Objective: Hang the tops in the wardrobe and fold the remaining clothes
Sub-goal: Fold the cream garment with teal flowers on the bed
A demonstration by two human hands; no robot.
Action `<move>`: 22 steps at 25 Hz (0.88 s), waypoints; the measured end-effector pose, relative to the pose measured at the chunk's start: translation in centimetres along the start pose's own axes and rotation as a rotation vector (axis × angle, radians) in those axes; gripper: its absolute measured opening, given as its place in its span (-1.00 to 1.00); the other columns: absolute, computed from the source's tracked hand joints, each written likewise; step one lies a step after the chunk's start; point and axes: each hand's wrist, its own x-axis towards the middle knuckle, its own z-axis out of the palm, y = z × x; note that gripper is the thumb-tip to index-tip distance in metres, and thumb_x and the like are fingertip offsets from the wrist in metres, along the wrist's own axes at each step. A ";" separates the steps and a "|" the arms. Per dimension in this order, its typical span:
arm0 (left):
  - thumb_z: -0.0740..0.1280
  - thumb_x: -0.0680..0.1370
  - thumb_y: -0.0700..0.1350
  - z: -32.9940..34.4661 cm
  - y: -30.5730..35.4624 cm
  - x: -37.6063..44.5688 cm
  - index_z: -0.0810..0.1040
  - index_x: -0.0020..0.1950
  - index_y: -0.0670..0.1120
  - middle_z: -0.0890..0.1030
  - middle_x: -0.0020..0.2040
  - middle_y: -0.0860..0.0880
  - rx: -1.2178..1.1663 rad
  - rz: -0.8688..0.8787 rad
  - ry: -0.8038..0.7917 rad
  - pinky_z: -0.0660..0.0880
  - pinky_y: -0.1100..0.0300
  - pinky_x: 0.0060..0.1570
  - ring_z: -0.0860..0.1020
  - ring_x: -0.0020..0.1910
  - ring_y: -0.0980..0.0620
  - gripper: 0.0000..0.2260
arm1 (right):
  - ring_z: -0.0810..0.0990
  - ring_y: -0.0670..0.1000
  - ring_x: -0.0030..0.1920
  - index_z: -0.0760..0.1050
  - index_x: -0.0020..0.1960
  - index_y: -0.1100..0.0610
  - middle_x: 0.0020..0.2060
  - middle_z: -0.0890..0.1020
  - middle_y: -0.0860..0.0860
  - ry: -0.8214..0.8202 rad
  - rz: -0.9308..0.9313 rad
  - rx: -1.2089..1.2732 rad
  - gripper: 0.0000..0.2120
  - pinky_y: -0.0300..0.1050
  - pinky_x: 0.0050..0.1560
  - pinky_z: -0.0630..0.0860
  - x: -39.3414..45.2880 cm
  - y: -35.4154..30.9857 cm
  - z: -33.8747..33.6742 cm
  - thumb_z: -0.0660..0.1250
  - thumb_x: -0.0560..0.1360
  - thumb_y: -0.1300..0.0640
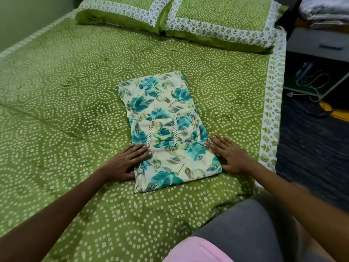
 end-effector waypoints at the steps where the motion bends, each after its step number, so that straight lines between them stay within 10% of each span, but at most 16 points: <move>1: 0.07 0.55 0.13 -0.1 0.2 0.5 -0.05 0.55 0.06 -0.06 0.56 0.00 0.003 0.015 -0.014 -0.12 0.03 0.48 -0.10 0.53 0.00 -0.39 | -0.18 0.04 0.51 -0.31 0.50 -0.14 0.52 -0.11 0.06 0.075 -0.044 -0.073 -0.20 0.12 0.49 -0.20 0.3 0.4 0.0 0.08 0.43 -0.21; 5: 0.09 0.46 -0.23 1.0 0.9 1.6 0.10 0.51 0.07 -0.06 0.55 0.16 -0.065 0.050 0.071 -0.06 0.05 0.47 -0.05 0.53 0.05 -0.38 | 0.08 0.12 0.49 0.18 0.47 -0.02 0.46 0.20 0.05 0.142 -0.163 -0.092 -0.32 0.22 0.45 0.02 1.5 -0.8 0.4 0.25 0.38 0.22; 7: 0.16 0.42 -0.35 1.2 1.2 1.8 0.25 0.45 0.13 0.09 0.51 0.25 -0.253 -0.054 0.174 0.05 0.05 0.45 0.04 0.51 0.15 -0.34 | 0.07 0.12 0.49 0.30 0.40 0.03 0.42 0.23 -0.03 0.175 -0.115 0.133 -0.48 0.31 0.42 0.15 1.6 -2.1 0.6 0.31 0.47 0.12; 11: 0.19 0.49 0.32 -0.8 4.0 -0.2 0.33 0.30 0.42 0.38 0.39 0.16 -0.620 -0.315 0.194 0.23 0.29 0.39 0.32 0.40 0.13 -0.64 | 0.06 0.07 0.49 0.35 0.35 -0.01 0.44 0.19 -0.03 0.121 0.046 0.540 -0.55 0.26 0.44 0.15 -0.5 -3.3 -0.3 0.28 0.50 -0.11; 14: 0.15 0.57 0.22 -3.5 7.5 -2.2 0.41 0.19 0.47 0.45 0.20 0.47 -0.737 -0.352 0.342 0.35 0.55 0.13 0.46 0.18 0.42 -0.77 | 0.07 -0.08 0.49 0.46 0.30 0.04 0.44 0.21 -0.13 0.055 0.005 0.804 -0.51 -0.01 0.45 0.17 -2.9 -5.1 -1.2 0.28 0.48 -0.20; 17: 0.19 0.60 -0.26 -4.2 8.2 -1.3 0.60 -0.07 0.15 0.67 -0.01 0.10 -1.190 -0.771 0.460 0.50 0.47 -0.18 0.60 -0.16 0.28 -0.67 | 0.44 -0.07 0.28 0.53 0.19 0.10 0.29 0.45 -0.08 0.145 0.239 1.322 -0.74 -0.28 0.11 0.50 -1.7 -6.5 -4.5 0.33 0.50 0.19; 19: 0.26 0.58 -0.19 -4.2 6.7 0.4 0.57 -0.11 -0.07 0.68 -0.14 -0.07 -1.393 -1.064 0.466 0.54 0.38 -0.32 0.63 -0.29 0.16 -0.87 | 0.62 -0.02 -0.09 0.55 -0.02 0.14 -0.04 0.63 0.03 0.254 0.470 1.517 -0.92 -0.30 -0.21 0.59 1.9 -6.6 -6.7 0.31 0.51 0.23; 22: 0.32 0.54 0.03 -4.4 4.0 3.5 0.56 0.00 -0.18 0.65 -0.14 -0.12 -1.542 -1.339 0.493 0.59 0.20 -0.30 0.65 -0.24 -0.03 -0.73 | 0.64 -0.01 -0.18 0.56 0.03 0.16 -0.10 0.65 0.09 0.349 0.729 1.668 -0.80 -0.16 -0.16 0.61 7.1 -5.9 -6.8 0.32 0.51 0.04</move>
